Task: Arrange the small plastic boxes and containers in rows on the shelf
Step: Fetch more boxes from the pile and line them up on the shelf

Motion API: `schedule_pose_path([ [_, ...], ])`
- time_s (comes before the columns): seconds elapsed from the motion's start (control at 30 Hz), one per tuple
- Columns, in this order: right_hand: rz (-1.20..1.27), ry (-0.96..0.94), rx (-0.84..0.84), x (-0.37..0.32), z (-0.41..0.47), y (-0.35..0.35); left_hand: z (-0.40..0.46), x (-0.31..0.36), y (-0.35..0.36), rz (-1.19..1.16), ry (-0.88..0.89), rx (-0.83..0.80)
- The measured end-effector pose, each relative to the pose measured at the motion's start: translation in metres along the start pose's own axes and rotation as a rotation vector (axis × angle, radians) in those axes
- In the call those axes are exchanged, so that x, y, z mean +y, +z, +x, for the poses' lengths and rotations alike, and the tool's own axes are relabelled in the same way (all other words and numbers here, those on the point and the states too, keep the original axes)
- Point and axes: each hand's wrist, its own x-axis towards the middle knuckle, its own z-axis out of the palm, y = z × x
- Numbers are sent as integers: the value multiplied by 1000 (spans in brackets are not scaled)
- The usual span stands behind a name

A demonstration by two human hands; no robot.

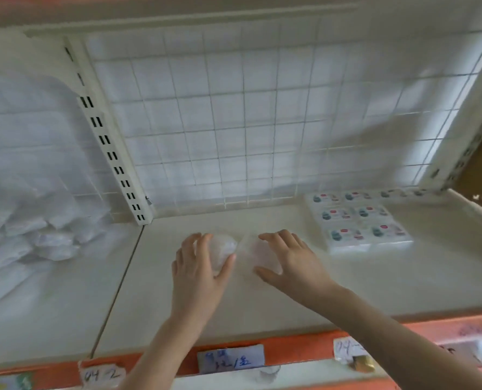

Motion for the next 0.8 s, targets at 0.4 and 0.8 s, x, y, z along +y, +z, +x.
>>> schedule_pose_path([
  [0.4, 0, 259, 177, 124, -95, -72, 7, 155, 80, -162, 246, -52],
  [0.8, -88, 358, 120, 201, -138, -97, -17, 239, 129, -107, 297, -72],
])
